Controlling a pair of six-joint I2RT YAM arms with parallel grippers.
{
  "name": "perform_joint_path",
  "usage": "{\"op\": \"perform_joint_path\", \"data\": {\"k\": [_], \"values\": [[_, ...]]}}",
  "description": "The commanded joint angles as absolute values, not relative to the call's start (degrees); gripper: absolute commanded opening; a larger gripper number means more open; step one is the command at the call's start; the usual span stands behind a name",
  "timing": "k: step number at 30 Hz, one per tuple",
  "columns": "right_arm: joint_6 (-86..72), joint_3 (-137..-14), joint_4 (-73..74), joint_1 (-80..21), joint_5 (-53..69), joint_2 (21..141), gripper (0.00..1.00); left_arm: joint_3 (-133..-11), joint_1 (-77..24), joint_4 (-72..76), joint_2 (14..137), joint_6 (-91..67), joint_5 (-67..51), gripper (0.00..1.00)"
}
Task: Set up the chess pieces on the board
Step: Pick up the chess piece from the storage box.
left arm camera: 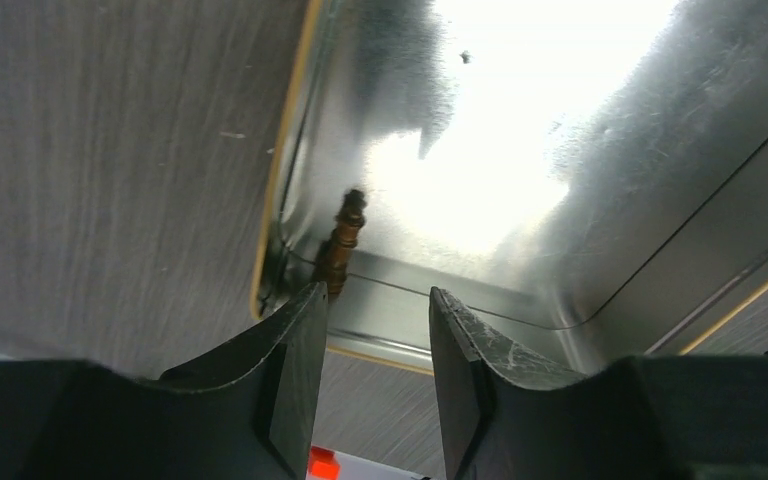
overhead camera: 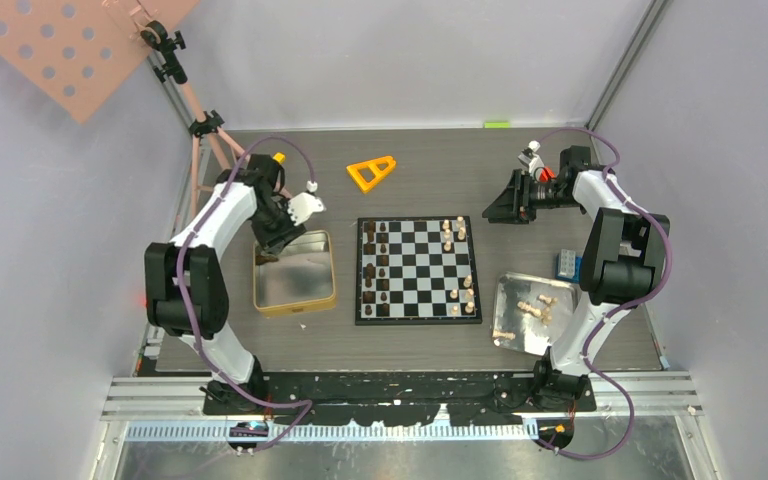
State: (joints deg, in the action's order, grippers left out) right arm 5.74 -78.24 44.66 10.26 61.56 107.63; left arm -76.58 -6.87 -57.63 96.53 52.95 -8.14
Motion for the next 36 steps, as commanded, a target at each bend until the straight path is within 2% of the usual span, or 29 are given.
{"op": "perform_joint_path", "data": {"k": [1, 9, 30, 33, 36], "values": [[5.93, -79.70, 44.11, 10.46, 62.09, 104.58, 0.46, -74.12, -6.38, -55.55, 96.34, 52.49, -11.88, 0.44], [5.54, -79.53, 43.77, 10.46, 61.41, 104.33, 0.46, -72.56, -4.87, -52.72, 99.72, 54.12, -10.37, 0.40], [5.71, -79.60, 43.76, 10.46, 61.07, 105.14, 0.46, -63.03, -4.42, -39.69, 99.21, 56.45, -5.72, 0.39], [5.71, -79.56, 43.74, 10.46, 61.08, 104.84, 0.45, -61.99, -4.39, -38.11, 98.89, 56.35, -5.76, 0.36], [5.71, -79.49, 43.74, 10.46, 61.02, 104.52, 0.45, -61.89, -4.44, -37.83, 98.38, 55.89, -6.33, 0.24]]}}
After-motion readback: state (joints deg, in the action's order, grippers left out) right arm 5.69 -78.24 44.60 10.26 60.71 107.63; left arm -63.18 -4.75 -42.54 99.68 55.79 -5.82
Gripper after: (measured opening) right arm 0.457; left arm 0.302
